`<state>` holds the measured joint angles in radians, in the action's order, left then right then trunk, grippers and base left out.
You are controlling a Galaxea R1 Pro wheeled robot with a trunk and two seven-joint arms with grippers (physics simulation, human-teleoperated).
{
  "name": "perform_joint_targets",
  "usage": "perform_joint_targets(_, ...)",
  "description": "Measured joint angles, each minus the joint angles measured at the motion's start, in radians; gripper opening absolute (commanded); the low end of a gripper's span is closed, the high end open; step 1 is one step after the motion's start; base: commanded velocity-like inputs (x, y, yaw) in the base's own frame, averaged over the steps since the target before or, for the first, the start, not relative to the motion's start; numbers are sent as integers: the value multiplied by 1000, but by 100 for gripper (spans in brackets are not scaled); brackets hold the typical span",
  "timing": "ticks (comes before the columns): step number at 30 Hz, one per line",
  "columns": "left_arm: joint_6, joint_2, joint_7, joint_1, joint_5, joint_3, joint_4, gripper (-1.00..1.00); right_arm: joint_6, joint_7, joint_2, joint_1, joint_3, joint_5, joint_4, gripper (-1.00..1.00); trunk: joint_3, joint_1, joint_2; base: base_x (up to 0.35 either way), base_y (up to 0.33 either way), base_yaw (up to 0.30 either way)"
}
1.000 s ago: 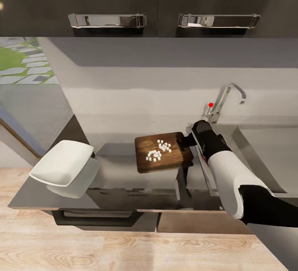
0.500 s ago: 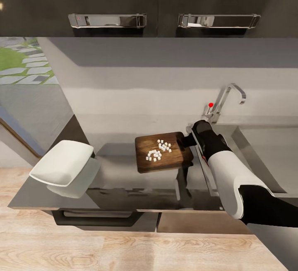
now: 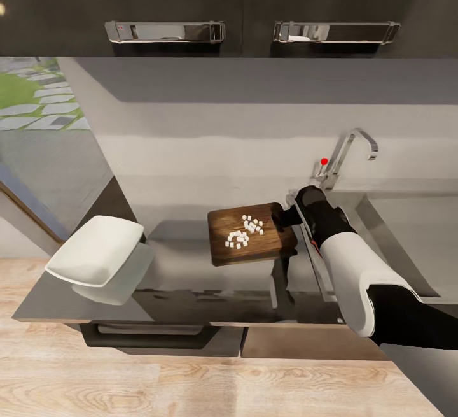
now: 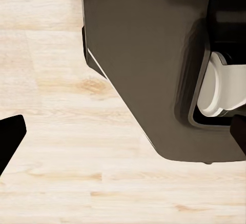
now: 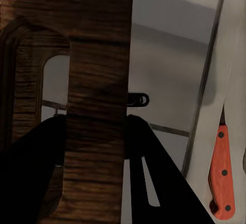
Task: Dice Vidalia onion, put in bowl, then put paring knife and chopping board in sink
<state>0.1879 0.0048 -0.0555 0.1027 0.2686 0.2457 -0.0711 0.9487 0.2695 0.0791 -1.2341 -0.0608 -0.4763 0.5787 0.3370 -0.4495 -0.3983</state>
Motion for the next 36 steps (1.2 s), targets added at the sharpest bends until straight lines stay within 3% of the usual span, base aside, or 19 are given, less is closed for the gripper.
perform_joint_targets(15,0,0,0,0,0,0,0,100,-5,2,-2,0,0,1,-3,-100,-11,0,0,0,0,-40)
perform_joint_targets(20,0,0,0,0,0,0,0,100,-6,3,-24,0,0,-3,-3,-100,-19,0,0,0,0,-75)
perform_joint_targets(29,0,1,0,0,0,0,0,100,-5,4,-26,0,1,5,-4,-100,-32,0,0,0,1,-56)
perform_joint_targets(36,0,1,0,0,0,0,0,100,-5,5,-25,0,1,5,-5,-100,-43,0,0,0,185,-3)
